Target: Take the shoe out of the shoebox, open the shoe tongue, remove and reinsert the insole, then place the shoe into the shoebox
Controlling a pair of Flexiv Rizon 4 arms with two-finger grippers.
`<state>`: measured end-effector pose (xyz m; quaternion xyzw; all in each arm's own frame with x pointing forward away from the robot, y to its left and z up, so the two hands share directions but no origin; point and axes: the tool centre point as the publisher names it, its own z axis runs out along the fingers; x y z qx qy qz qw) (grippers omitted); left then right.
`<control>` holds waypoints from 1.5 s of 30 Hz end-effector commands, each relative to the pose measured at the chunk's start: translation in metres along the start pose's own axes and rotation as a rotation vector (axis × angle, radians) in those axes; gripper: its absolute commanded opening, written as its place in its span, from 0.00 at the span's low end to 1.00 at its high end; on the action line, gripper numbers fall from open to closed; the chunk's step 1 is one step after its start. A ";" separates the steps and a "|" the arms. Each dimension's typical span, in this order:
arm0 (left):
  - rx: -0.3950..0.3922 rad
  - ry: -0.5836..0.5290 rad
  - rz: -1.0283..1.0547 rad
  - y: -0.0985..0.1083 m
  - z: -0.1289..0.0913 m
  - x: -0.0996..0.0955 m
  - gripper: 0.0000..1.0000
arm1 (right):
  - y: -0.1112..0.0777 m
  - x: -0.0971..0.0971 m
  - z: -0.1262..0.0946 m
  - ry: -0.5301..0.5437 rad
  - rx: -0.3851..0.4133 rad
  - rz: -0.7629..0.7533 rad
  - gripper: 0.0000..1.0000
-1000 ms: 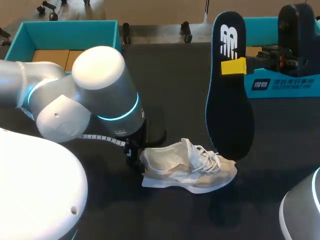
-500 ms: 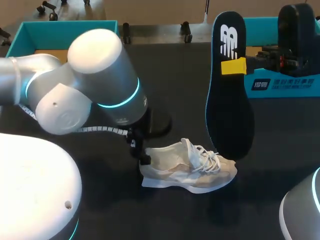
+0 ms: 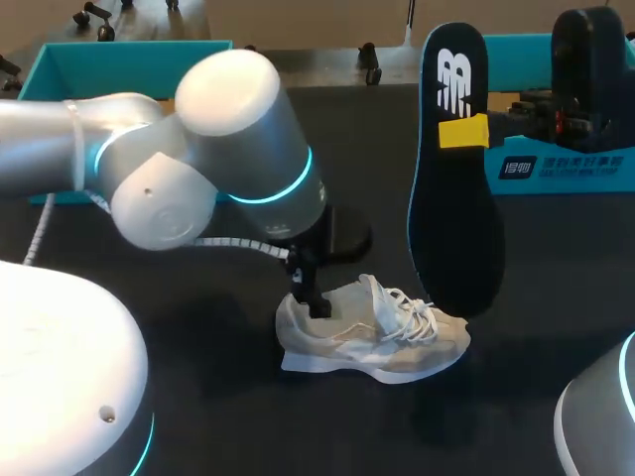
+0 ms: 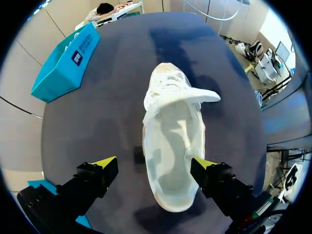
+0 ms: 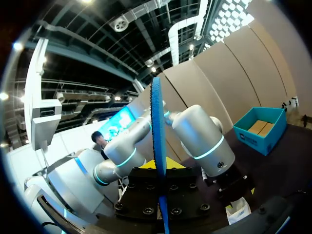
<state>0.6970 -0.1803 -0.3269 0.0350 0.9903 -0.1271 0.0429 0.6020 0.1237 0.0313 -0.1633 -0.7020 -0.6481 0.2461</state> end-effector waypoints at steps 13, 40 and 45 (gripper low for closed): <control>-0.051 -0.022 -0.018 -0.013 0.045 -0.003 0.92 | 0.001 -0.002 0.002 0.001 0.003 0.002 0.00; -0.030 0.019 0.002 -0.009 0.046 -0.009 0.00 | 0.001 -0.002 0.002 0.001 0.003 0.002 0.00; 0.016 0.014 0.085 -0.007 0.033 -0.007 0.00 | 0.001 -0.002 0.002 0.001 0.003 0.002 0.00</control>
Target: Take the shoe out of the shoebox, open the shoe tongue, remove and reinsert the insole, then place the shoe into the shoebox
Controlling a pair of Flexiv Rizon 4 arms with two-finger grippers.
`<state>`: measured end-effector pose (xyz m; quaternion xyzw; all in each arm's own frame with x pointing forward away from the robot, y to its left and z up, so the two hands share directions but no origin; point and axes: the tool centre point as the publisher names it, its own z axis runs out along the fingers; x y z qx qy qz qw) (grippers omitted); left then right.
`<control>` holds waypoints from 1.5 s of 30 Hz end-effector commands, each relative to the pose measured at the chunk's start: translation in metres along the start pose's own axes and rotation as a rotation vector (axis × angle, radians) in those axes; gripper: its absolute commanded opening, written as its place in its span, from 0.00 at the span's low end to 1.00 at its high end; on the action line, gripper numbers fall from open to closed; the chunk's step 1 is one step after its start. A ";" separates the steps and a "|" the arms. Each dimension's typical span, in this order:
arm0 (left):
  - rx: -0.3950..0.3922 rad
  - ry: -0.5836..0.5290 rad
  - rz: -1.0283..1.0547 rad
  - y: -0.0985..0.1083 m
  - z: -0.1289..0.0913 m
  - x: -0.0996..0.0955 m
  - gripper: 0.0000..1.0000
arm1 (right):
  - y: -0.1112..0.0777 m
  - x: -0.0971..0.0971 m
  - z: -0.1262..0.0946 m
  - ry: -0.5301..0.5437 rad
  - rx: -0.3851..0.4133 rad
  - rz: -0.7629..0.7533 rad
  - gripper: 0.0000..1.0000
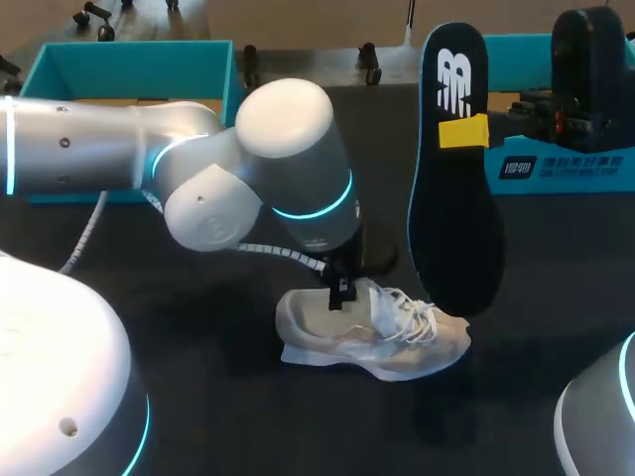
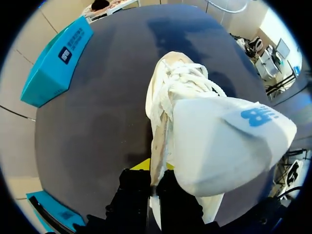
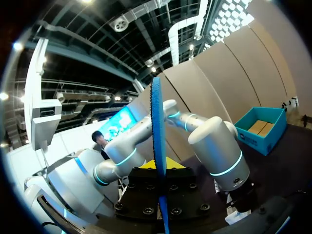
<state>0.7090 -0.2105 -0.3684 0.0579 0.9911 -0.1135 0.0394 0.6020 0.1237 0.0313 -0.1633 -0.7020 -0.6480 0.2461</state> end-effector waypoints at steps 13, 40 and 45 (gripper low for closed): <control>0.114 -0.161 0.421 0.025 -0.056 0.008 0.00 | 0.001 -0.002 0.002 0.001 0.003 0.002 0.00; 0.235 -0.164 0.766 0.023 -0.098 -0.001 0.00 | 0.001 -0.002 0.002 0.001 0.003 0.002 0.00; 0.203 -0.127 0.894 0.018 -0.104 0.000 0.00 | 0.001 -0.002 0.002 0.001 0.003 0.002 0.00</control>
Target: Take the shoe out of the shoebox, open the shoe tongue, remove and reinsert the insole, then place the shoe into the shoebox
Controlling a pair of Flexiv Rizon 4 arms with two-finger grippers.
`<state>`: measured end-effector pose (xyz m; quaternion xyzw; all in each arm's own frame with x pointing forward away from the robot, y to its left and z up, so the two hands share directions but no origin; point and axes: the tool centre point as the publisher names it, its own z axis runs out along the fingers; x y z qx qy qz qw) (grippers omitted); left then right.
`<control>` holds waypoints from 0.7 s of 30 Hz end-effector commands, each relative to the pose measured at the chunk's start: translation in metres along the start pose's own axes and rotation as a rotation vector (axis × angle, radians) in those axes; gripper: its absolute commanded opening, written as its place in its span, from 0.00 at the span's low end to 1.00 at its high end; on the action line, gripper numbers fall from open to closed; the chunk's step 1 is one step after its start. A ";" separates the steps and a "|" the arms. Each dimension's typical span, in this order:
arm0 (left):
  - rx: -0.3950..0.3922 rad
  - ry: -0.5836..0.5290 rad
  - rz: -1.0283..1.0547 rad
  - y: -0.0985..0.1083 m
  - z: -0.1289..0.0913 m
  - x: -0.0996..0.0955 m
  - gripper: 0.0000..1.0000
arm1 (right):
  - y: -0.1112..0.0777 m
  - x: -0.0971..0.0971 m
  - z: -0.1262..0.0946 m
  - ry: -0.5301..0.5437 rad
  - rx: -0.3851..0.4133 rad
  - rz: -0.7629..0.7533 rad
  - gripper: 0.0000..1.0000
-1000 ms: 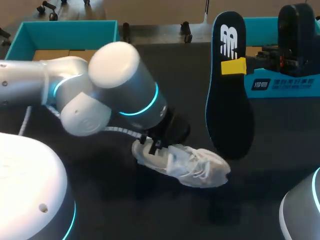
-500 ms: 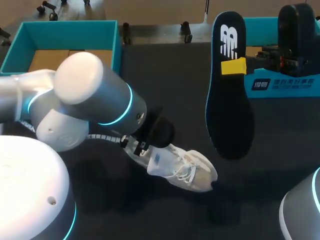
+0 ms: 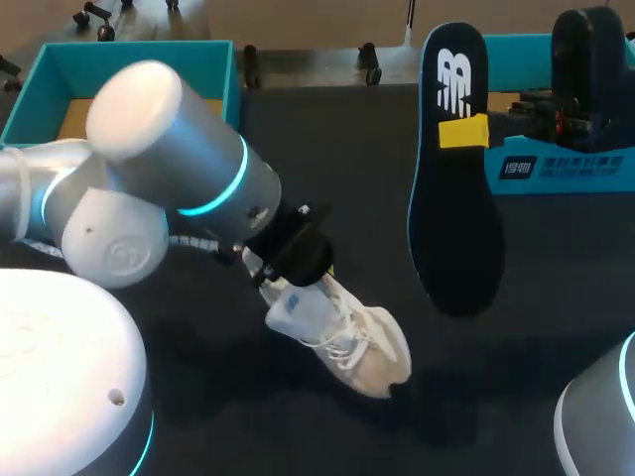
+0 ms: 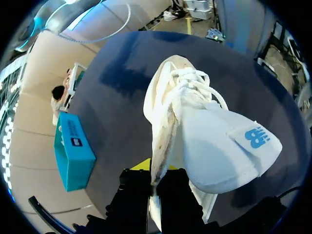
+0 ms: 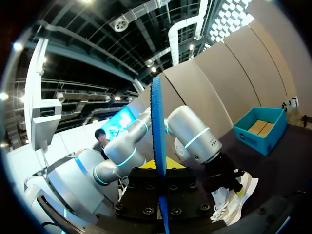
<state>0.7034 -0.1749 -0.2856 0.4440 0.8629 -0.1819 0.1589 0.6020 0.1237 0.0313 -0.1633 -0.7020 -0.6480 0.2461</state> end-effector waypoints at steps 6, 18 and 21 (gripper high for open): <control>0.046 0.161 0.199 -0.008 -0.014 -0.004 0.00 | 0.001 -0.002 0.002 0.001 0.003 0.002 0.00; -0.025 0.377 0.362 -0.021 0.005 0.014 0.00 | 0.001 -0.002 0.002 0.001 0.003 0.002 0.00; -0.024 0.398 0.381 -0.023 0.008 0.017 0.00 | 0.001 -0.002 0.002 0.001 0.003 0.002 0.00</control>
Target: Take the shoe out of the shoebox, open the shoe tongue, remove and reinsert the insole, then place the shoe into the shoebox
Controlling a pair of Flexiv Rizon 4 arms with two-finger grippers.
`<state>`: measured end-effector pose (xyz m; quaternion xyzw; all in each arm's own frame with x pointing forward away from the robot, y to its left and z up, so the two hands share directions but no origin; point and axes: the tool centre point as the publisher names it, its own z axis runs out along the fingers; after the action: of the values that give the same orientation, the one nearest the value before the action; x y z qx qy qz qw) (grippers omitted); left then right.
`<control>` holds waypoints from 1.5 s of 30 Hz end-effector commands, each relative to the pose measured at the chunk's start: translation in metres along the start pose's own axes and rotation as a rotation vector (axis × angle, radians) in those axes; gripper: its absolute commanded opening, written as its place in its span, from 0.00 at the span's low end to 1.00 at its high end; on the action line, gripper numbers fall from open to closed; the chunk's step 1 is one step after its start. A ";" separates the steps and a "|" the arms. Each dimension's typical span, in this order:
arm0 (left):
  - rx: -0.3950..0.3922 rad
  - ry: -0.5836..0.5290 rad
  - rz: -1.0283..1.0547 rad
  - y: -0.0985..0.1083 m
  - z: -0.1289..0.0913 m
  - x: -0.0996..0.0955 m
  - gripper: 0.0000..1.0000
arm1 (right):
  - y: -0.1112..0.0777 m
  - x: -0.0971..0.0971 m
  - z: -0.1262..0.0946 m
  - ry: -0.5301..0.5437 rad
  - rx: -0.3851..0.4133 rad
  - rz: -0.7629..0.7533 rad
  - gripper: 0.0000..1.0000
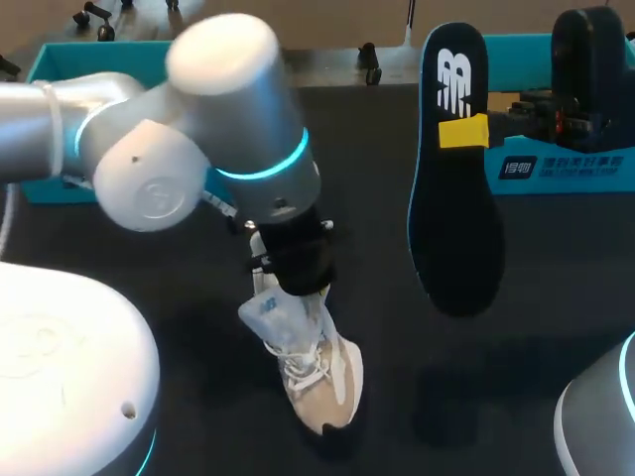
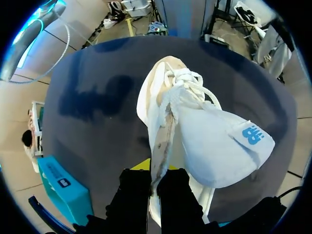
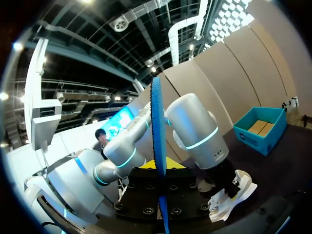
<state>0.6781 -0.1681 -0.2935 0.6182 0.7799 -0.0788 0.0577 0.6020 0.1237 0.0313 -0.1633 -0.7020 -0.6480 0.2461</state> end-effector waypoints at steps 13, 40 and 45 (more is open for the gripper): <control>0.026 0.163 0.047 0.002 0.024 -0.005 0.00 | 0.001 -0.002 0.002 0.001 0.003 0.002 0.00; 0.094 0.234 0.123 0.018 0.035 0.000 0.00 | 0.001 -0.002 0.002 0.001 0.003 0.002 0.00; 0.095 0.253 0.142 0.016 0.040 -0.001 0.00 | 0.001 -0.002 0.002 0.001 0.003 0.002 0.00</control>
<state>0.6933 -0.1692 -0.3324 0.6781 0.7315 -0.0352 -0.0620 0.6021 0.1237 0.0313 -0.1633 -0.7020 -0.6480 0.2461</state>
